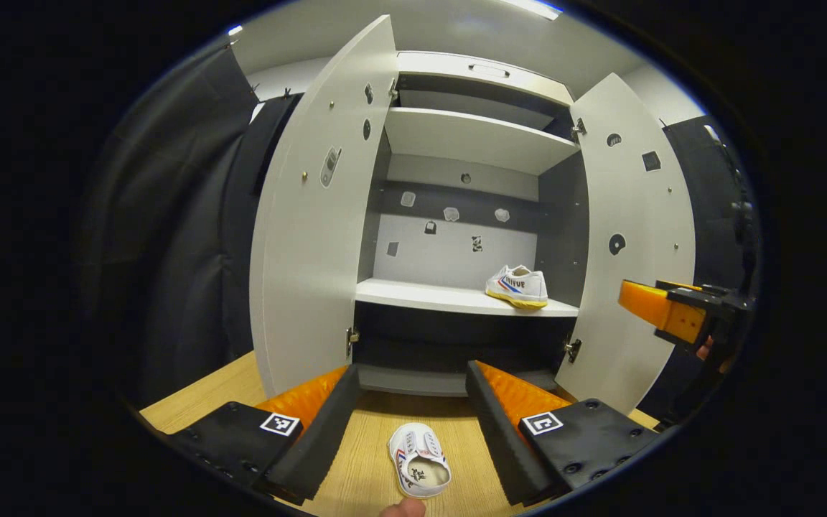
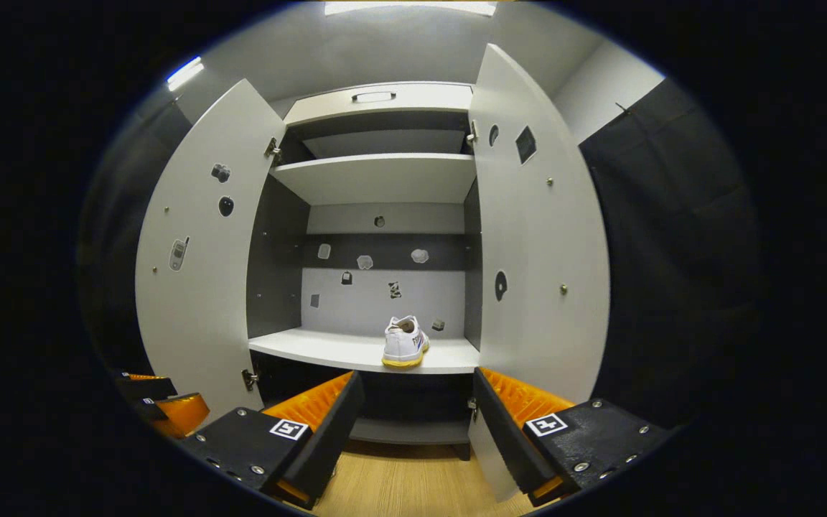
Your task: Grab one shoe with the right hand and put it into the shoe cabinet, grab the other shoe with the left hand and put it into the shoe cabinet; then close the right door with the right hand and the left door with the left hand.
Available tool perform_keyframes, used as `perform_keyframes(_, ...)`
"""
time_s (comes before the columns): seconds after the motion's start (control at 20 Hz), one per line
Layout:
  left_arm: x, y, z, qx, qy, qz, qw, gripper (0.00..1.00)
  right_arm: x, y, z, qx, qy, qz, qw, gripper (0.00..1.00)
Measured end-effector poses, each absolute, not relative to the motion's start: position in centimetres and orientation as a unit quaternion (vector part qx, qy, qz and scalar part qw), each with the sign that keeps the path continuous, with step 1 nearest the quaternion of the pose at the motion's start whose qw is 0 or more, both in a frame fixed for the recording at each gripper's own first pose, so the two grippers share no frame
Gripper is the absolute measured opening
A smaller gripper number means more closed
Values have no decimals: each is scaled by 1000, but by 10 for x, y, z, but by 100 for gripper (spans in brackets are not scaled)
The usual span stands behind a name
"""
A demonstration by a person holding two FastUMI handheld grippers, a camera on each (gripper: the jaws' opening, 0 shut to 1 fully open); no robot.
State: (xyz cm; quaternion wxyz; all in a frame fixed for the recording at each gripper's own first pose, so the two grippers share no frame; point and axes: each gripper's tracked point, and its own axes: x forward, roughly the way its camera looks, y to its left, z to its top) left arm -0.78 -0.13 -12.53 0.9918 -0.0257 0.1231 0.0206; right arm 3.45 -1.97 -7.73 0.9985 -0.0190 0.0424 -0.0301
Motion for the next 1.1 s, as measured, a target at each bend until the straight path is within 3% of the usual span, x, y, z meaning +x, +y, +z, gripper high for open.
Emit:
perform_keyframes(0.2,0,-9,-175,-40,201,-25,979,99,5,-25,-86,-29,38,-40,998,94)
perform_keyframes(0.6,-28,2,-347,-34,401,-25,915,97,-11,-45,-90,-28,41,-59,997,94)
perform_keyframes(0.8,-21,15,-393,-11,432,-10,902,98,-12,-54,-89,-27,40,-74,996,94)
perform_keyframes(1.1,25,26,-435,9,413,-3,911,98,-11,-69,-85,-27,36,-102,994,94)
